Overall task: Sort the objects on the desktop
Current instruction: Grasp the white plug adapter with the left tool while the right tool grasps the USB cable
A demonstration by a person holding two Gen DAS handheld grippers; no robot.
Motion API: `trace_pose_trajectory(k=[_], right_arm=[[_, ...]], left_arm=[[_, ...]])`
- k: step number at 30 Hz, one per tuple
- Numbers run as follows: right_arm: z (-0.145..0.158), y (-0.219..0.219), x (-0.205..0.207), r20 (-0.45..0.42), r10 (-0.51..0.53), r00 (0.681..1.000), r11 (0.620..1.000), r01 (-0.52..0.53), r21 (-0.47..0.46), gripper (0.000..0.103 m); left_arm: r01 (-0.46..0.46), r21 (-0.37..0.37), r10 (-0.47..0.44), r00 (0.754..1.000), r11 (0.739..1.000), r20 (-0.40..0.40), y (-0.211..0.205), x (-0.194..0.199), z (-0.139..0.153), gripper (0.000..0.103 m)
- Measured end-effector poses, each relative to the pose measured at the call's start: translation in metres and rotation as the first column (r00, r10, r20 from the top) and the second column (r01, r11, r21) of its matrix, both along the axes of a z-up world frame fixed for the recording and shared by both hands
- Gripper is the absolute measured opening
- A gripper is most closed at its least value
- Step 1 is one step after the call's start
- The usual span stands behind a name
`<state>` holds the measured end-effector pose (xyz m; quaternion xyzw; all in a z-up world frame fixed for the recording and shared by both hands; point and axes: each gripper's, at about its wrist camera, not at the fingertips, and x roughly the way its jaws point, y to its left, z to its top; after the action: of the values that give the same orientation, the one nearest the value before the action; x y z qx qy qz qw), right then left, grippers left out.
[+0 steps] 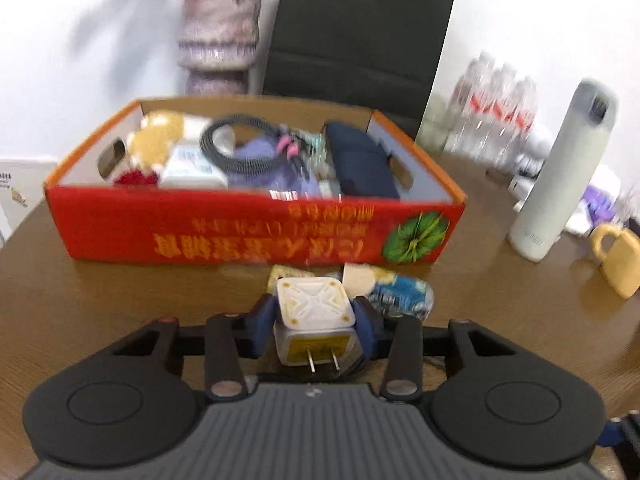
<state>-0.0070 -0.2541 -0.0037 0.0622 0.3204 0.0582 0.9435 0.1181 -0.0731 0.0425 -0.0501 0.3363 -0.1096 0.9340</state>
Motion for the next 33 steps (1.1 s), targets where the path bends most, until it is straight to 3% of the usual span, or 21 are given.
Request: trace_pose_trajectory(k=[5,9,12,15,19,24,26,28,30,33], right_arm=[[0.004,0.009,-0.003,0.021,0.028,0.999,0.999,-0.028,-0.024,0.100],[0.010,0.015,-0.006,0.068,0.114,0.991,0.993,-0.113,-0.021,0.094],[0.014,0.028,0.010,0.062,0.272,0.960,0.962,-0.272,-0.014,0.077],[0.019,0.051,0.035,0.083,0.406,0.910,0.913,-0.401,-0.071,0.069],[0.018,0.080,0.069,0.055,0.506,0.861,0.854,-0.492,-0.168,0.064],[0.009,0.098,0.092,-0.005,0.571,0.821,0.799,-0.557,-0.229,0.058],[0.005,0.099,0.096,-0.019,0.580,0.815,0.795,-0.570,-0.206,0.048],[-0.001,0.099,0.097,-0.032,0.576,0.817,0.796,-0.570,-0.204,0.028],[-0.001,0.096,0.094,-0.025,0.575,0.818,0.800,-0.569,-0.191,0.026],[-0.003,0.095,0.089,-0.013,0.564,0.825,0.814,-0.559,-0.156,0.012]], left_arm=[[-0.027,-0.036,0.030,0.996,0.999,0.082,0.038,-0.030,0.033,0.043],[-0.060,0.039,0.057,0.996,0.997,0.069,0.071,-0.056,0.029,0.043],[-0.076,0.097,0.076,0.997,0.992,0.006,0.083,-0.069,0.008,0.044],[-0.081,0.090,0.084,0.996,0.993,-0.031,0.090,-0.078,-0.006,0.043],[-0.071,0.112,0.070,0.998,0.991,0.011,0.089,-0.088,-0.009,0.043],[-0.086,0.084,0.087,0.996,0.993,-0.014,0.094,-0.085,-0.018,0.048],[-0.083,0.070,0.085,0.996,0.994,-0.025,0.095,-0.082,-0.022,0.046],[-0.090,0.058,0.092,0.996,0.994,-0.022,0.097,-0.082,-0.023,0.042],[-0.095,0.054,0.096,0.995,0.994,-0.017,0.098,-0.082,-0.023,0.041],[-0.111,0.038,0.111,0.994,0.993,-0.010,0.100,-0.085,-0.020,0.040]])
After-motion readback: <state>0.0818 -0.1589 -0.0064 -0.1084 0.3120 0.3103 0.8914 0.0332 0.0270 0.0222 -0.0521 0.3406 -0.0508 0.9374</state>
